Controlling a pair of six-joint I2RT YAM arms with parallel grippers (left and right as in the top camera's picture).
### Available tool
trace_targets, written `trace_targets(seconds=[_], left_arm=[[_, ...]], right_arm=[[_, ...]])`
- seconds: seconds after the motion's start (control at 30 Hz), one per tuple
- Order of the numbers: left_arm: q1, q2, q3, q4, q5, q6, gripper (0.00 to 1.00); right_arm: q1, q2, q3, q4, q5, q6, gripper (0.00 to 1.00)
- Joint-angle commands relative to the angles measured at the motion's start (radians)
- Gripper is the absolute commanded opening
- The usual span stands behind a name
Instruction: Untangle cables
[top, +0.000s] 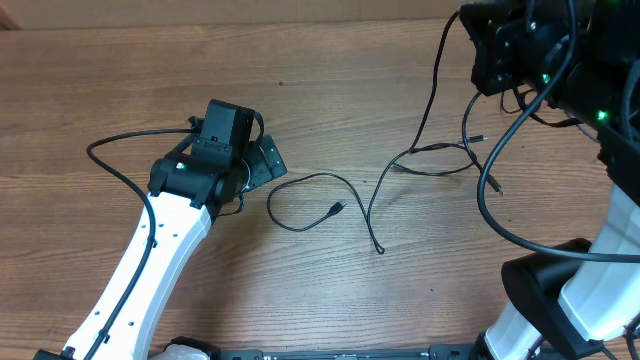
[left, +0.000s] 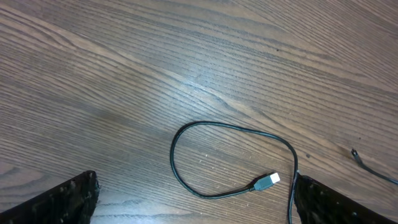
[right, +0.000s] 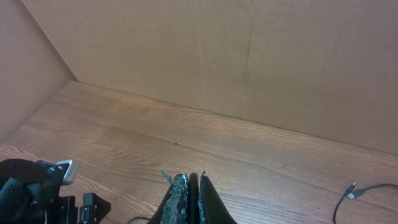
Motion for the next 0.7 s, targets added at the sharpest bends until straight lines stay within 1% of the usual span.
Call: trace_targets(seconds=[0.0, 0.17, 0.27, 0.33, 0.37, 0.4, 0.43, 0.53, 0.6, 0.63, 0.67], left_arm=[[0.003, -0.015, 0.012, 0.001, -0.016, 0.023, 1.00], [0.003, -0.015, 0.012, 0.001, -0.016, 0.023, 1.00], [0.003, -0.015, 0.012, 0.063, -0.022, 0.018, 1.00], [0.003, -0.015, 0.012, 0.087, 0.048, 0.013, 1.00], [0.003, -0.015, 0.012, 0.102, 0.116, 0.041, 1.00], [0.003, -0.014, 0.012, 0.127, 0.198, 0.108, 1.00], [-0.002, -0.010, 0.012, 0.166, 0.320, 0.222, 1.00], [-0.038, -0.003, 0.012, 0.235, 0.705, 0.612, 1.00], [-0.069, -0.002, 0.012, 0.229, 0.788, 0.775, 1.00], [-0.090, -0.002, 0.012, 0.230, 0.773, 0.805, 1.00], [-0.109, -0.002, 0.012, 0.242, 0.742, 0.804, 0.99]], right_arm=[[0.002, 0.002, 0.001, 0.005, 0.010, 0.004, 0.04], [0.002, 0.002, 0.001, 0.005, 0.010, 0.004, 0.04], [0.002, 0.002, 0.001, 0.005, 0.009, 0.004, 0.04], [0.002, 0.002, 0.001, 0.005, 0.009, 0.004, 0.04], [0.002, 0.002, 0.001, 0.005, 0.010, 0.004, 0.04], [0.002, 0.002, 0.001, 0.005, 0.010, 0.004, 0.04], [0.002, 0.002, 0.001, 0.005, 0.010, 0.004, 0.04], [0.002, 0.002, 0.001, 0.005, 0.010, 0.004, 0.04], [0.002, 0.002, 0.001, 0.005, 0.009, 0.004, 0.04], [0.002, 0.002, 0.001, 0.005, 0.009, 0.004, 0.04], [0.002, 0.002, 0.001, 0.005, 0.009, 0.005, 0.04]])
